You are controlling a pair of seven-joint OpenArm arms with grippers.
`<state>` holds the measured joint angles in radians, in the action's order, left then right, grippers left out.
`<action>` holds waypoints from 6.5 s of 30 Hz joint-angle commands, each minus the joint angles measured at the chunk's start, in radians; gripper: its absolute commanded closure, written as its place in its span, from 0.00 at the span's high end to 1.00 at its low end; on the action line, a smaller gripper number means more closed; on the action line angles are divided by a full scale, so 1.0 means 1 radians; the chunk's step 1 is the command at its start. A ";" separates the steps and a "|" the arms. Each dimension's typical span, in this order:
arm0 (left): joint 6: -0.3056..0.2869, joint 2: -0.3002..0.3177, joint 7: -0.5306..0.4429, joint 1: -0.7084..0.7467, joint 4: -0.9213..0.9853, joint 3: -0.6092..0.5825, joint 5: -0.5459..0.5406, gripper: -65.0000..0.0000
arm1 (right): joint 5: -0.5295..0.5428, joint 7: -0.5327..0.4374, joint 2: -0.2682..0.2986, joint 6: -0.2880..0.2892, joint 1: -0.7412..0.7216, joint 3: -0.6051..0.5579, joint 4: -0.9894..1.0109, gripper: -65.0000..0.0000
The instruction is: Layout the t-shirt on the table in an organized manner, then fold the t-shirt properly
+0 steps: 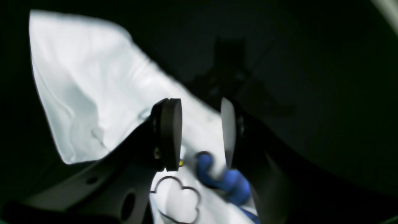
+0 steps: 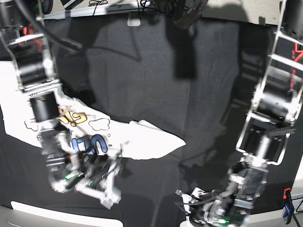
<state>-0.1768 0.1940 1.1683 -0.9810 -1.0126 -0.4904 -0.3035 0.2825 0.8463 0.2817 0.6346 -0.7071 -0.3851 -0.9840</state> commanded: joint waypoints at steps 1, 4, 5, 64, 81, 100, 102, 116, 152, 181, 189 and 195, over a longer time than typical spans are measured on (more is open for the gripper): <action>0.005 0.010 -0.017 -0.044 -0.016 0.005 -0.017 0.37 | -0.002 -0.027 -0.021 0.012 -0.044 0.006 0.010 0.33; 0.005 0.024 -0.016 -0.044 -0.016 0.005 -0.023 0.37 | -0.053 -0.050 -0.076 0.013 -0.043 0.006 0.063 0.33; 0.005 0.023 -0.016 -0.044 -0.016 0.005 -0.023 0.37 | -0.080 -0.062 -0.090 0.012 -0.043 0.006 0.068 0.33; -0.252 -0.343 -0.218 0.321 -0.016 -0.018 -0.397 0.37 | -0.276 -0.124 0.803 -0.261 -0.259 0.006 0.198 0.00; -0.359 -0.343 -0.367 0.333 -0.015 -0.020 -0.311 0.36 | 0.192 0.090 0.922 -0.038 -0.392 0.006 0.199 0.00; -0.359 -0.340 -0.337 0.347 -0.009 -0.020 -0.194 0.36 | 0.105 0.202 0.798 -0.014 -0.393 0.006 0.199 0.32; -0.359 -0.341 -0.303 0.347 -0.009 -0.020 -0.195 0.36 | 0.060 0.193 0.798 -0.052 -0.393 0.006 0.199 0.45; -0.359 -0.341 -0.227 0.347 -0.009 -0.020 -0.195 0.36 | 0.357 0.217 0.758 -0.202 -0.360 0.006 0.199 0.46; -0.359 -0.341 -0.226 0.349 -0.009 -0.020 -0.202 0.36 | -0.253 0.026 0.264 -0.389 0.091 0.006 0.183 0.45; -0.358 -0.340 -0.270 0.349 -0.009 -0.020 -0.201 0.36 | -0.171 0.059 0.174 -0.354 0.134 0.006 0.096 0.00; -0.270 -0.340 -0.261 0.347 -0.009 -0.020 -0.008 0.36 | -0.171 0.060 -0.012 -0.329 0.134 0.006 0.067 0.00; -0.163 -0.322 -0.252 0.346 -0.009 -0.020 0.175 0.37 | -0.170 0.071 -0.119 -0.275 0.134 0.006 0.067 0.00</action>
<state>-0.3401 -0.1204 0.9348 -0.5995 -1.0058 -0.5125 -0.1249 0.0269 0.9436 0.1871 0.3035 -0.5552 -0.3763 -0.9039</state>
